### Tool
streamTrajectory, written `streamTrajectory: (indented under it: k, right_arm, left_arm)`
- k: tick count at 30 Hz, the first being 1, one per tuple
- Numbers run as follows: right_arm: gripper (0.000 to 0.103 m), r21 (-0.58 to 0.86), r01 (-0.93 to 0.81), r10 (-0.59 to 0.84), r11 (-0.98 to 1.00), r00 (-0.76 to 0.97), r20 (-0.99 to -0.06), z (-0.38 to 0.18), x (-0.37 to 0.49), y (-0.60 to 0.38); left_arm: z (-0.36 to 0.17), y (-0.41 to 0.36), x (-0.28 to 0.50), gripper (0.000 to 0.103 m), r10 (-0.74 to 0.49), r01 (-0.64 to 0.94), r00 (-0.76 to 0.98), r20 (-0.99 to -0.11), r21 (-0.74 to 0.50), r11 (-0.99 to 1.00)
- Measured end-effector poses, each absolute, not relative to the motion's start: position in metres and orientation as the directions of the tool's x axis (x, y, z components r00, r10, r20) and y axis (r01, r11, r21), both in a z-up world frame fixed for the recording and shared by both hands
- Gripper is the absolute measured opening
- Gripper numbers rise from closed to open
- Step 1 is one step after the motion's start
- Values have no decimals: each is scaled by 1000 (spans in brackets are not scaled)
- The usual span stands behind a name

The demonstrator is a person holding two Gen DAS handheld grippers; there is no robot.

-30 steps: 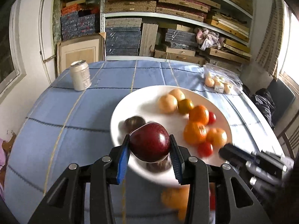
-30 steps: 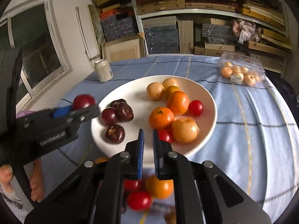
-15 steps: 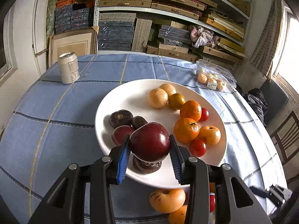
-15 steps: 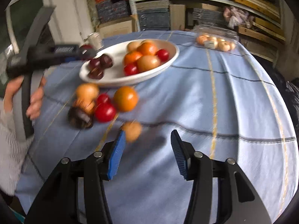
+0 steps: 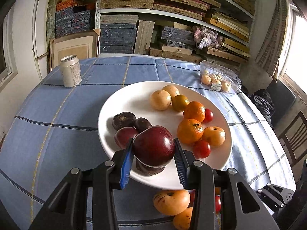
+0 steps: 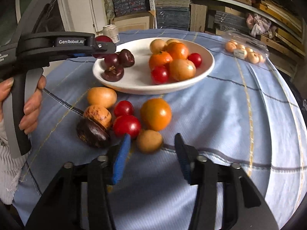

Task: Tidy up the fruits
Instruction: 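Withdraw both open tools from the plate toward the remaining fruit, then grasp the dark brown mangosteen on the cloth with the left tool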

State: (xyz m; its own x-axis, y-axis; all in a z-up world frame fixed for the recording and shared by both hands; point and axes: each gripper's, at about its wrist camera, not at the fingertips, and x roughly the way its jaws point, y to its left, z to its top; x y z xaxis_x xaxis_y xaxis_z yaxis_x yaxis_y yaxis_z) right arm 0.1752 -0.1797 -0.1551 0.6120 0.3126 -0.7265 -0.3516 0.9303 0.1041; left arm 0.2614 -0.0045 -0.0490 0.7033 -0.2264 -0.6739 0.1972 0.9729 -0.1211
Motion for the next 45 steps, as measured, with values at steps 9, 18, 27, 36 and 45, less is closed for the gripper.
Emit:
streamTrajectory:
  k: [9,18,27,36,45]
  right_arm:
    - [29,128,-366,351,922,645,-679,-136,165,-187]
    - [29,85,-321,307,943,742,-596,-84,254,-163]
    - [41,121,-307,315,944,728,-610,-105,315,-154]
    - [56,250,-265,359,931,780,-512,-76,263,-200]
    - [74,301,-203,314,932,866,-389,-90,141,-232]
  left_arm:
    - [-49,-3,264,41,-239,204,698,-675,-133,970]
    - [-35,-15,304,41,-155,168,735,-661,-44,985]
    - [-57,0,347,47,-116,108,694,-710,-56,993]
    - [-29,23,298,69,-162,92,733,-660,-139,986]
    - [-41,50,191,71,-195,71,734,-650,-213,975]
